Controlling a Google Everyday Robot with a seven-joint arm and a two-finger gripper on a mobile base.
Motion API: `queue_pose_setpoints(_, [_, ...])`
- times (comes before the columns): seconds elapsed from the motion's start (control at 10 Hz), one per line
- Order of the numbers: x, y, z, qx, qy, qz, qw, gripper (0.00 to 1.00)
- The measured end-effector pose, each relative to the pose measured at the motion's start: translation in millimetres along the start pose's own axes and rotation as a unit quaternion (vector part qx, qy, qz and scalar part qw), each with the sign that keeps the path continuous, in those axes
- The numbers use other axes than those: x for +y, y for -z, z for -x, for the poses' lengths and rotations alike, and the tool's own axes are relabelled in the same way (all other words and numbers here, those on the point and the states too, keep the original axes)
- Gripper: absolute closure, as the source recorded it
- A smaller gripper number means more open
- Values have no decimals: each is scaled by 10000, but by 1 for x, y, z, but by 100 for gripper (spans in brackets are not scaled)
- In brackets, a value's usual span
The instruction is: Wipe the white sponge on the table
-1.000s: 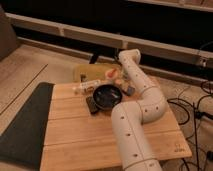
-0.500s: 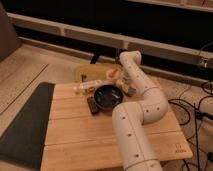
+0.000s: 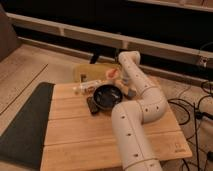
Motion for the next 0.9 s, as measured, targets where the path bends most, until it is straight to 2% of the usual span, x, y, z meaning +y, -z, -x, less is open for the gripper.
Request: queue_pose_setpoints(0.9, [-1,2,-1,11,-6,-21,10000,100])
